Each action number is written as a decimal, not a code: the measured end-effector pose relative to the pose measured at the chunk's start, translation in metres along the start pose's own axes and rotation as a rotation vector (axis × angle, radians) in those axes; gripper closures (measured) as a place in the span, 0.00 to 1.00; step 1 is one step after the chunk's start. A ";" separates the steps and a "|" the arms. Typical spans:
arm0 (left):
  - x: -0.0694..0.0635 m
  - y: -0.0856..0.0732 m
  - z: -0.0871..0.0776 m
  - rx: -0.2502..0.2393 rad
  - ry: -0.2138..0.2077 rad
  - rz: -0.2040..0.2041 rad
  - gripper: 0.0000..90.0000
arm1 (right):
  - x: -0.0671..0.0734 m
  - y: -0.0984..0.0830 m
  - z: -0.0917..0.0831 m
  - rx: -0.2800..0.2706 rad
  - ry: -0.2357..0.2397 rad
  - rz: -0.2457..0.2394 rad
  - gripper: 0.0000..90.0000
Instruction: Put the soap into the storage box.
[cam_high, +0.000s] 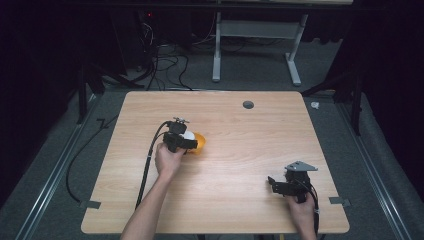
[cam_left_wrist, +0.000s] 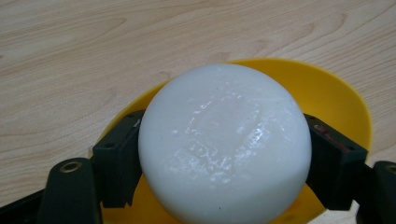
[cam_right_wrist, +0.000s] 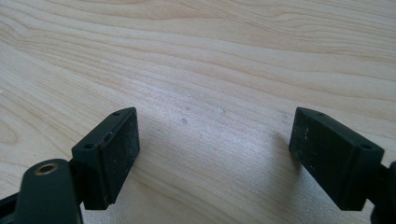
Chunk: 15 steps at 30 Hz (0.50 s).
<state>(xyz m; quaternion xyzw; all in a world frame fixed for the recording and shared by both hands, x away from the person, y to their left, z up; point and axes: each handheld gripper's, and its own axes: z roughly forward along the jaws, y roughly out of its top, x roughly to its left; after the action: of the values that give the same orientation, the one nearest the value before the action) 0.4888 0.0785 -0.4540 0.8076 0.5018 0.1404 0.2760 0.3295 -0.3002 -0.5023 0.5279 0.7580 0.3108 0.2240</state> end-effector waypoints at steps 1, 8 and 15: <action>0.000 0.000 0.000 0.000 0.000 0.000 0.27 | 0.000 0.000 0.000 0.000 0.000 0.000 0.19; -0.002 0.001 -0.003 -0.026 -0.016 0.005 0.26 | 0.000 0.000 0.000 0.001 0.000 0.001 0.19; -0.001 0.001 -0.013 -0.061 -0.022 0.005 0.24 | 0.000 0.000 0.000 0.001 0.001 -0.001 0.19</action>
<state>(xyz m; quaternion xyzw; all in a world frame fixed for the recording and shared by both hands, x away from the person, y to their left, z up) 0.4824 0.0814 -0.4426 0.8016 0.4923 0.1474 0.3054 0.3294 -0.3002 -0.5023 0.5275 0.7585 0.3104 0.2236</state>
